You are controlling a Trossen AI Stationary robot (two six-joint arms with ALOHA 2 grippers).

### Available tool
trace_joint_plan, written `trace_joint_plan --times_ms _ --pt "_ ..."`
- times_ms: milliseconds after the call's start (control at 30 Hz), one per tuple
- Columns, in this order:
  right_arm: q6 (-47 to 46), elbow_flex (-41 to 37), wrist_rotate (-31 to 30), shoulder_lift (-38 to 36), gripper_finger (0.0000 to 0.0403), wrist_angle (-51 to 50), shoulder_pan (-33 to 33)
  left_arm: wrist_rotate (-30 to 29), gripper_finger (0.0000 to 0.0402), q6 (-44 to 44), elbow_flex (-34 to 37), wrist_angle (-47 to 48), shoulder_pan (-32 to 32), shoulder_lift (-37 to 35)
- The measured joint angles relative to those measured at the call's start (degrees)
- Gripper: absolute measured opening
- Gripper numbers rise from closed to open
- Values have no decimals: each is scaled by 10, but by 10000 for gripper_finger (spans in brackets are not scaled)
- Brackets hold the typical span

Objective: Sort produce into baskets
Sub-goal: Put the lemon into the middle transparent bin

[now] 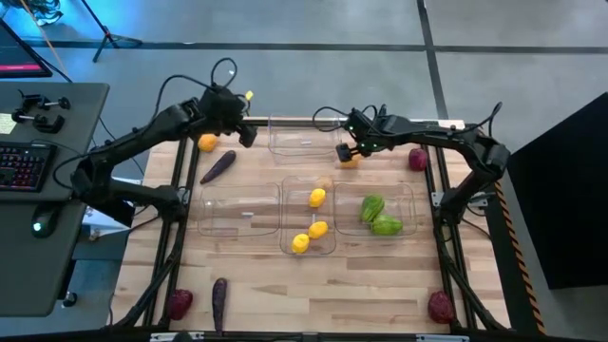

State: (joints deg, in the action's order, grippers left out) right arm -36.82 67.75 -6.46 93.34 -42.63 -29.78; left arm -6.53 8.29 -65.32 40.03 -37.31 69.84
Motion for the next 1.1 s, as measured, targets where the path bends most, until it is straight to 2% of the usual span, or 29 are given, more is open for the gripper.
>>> trace_joint_plan --times_ms 100,167,433,567,933,1100 --pt "25 -1 -43 2 392 -28 -1 26 287 6 0 -3 -12 0" --pt "44 -11 -50 4 392 -25 -3 33 287 13 0 -2 -14 0" --pt "86 -67 -19 5 392 81 -15 35 287 55 0 -2 -8 0" --pt "98 -83 27 8 392 104 -28 35 287 72 0 -6 -8 0" --pt "111 -106 32 14 392 175 -38 33 287 97 0 -9 -3 0" --pt "72 -106 42 40 392 181 -44 33 287 96 0 -7 12 0"
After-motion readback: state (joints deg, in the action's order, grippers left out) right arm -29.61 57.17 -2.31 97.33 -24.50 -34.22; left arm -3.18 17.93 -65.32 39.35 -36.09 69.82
